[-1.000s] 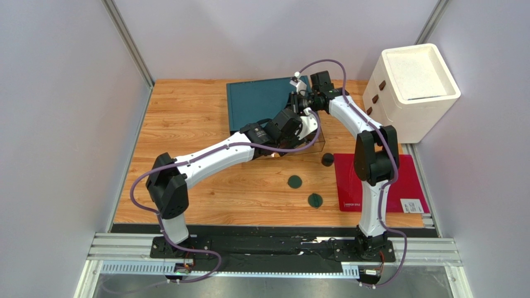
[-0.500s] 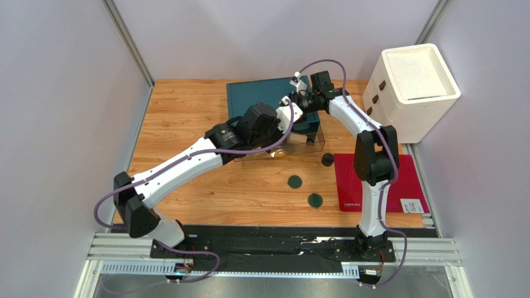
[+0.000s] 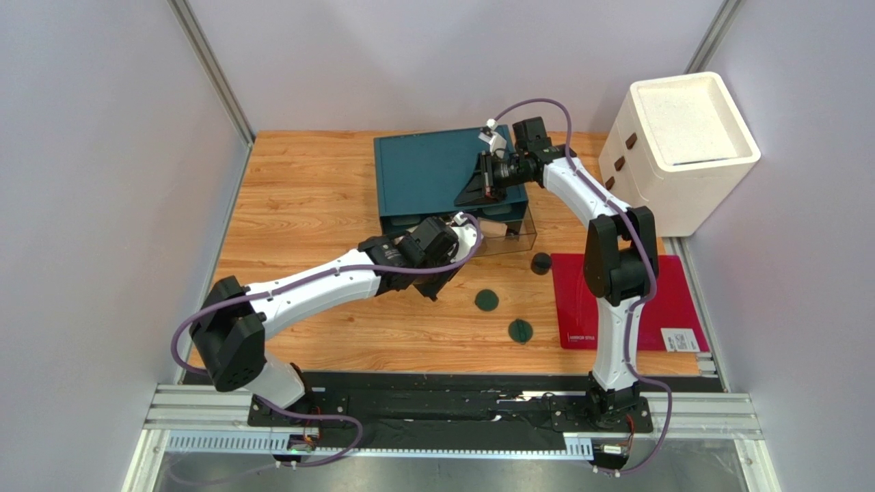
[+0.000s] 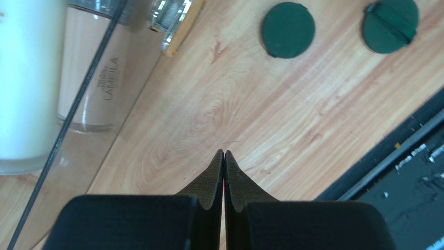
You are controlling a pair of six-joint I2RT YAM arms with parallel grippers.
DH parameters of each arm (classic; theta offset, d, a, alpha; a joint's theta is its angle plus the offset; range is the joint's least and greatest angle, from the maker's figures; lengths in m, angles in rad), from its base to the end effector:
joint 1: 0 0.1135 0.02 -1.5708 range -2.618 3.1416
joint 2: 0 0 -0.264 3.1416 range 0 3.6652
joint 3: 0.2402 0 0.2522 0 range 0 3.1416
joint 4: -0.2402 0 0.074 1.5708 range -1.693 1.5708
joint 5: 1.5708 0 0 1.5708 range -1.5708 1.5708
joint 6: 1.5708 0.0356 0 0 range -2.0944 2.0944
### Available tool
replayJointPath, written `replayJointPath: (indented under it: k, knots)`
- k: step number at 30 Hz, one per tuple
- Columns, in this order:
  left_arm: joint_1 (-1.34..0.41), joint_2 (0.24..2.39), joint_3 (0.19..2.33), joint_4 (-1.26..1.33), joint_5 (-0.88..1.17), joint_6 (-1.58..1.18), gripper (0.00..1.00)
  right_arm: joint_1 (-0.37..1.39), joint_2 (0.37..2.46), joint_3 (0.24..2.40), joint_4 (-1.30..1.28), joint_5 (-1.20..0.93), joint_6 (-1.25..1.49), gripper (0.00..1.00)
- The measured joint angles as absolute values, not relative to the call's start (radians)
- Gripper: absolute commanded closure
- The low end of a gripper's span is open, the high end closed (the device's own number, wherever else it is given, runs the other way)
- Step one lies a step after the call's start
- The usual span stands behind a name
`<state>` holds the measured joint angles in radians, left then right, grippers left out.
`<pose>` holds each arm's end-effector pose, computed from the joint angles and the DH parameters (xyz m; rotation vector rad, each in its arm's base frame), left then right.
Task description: Organize the makeup
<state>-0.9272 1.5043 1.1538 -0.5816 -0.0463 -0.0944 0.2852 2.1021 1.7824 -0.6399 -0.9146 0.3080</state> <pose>0.1924 -0.2537 0.2612 1.0093 2.3301 -0.3592 0.4336 0.1565 0.2427 -0.3565 2.4832 1.3952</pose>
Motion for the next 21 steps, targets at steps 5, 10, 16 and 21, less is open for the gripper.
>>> replayJointPath:
  k: [5, 10, 16, 21]
  knots:
    - [-0.928, 1.572, 1.177, -0.556, -0.186, -0.124, 1.00, 0.283, 2.103, 1.783, -0.640, -0.923, 0.308, 0.93]
    - [-0.928, 1.622, 1.219, -0.542, -0.305, -0.142, 1.00, 0.272, 2.082, 1.777, -0.640, -0.920, 0.310, 0.82]
    - [-0.928, 1.629, 1.235, -0.513, -0.410, -0.160, 1.00, 0.264, 2.049, 1.785, -0.682, -0.862, 0.310, 0.79]
    - [-0.935, 1.632, 1.235, -0.512, -0.475, -0.181, 1.00, 0.256, 2.041, 1.811, -0.712, -0.810, 0.311, 0.79]
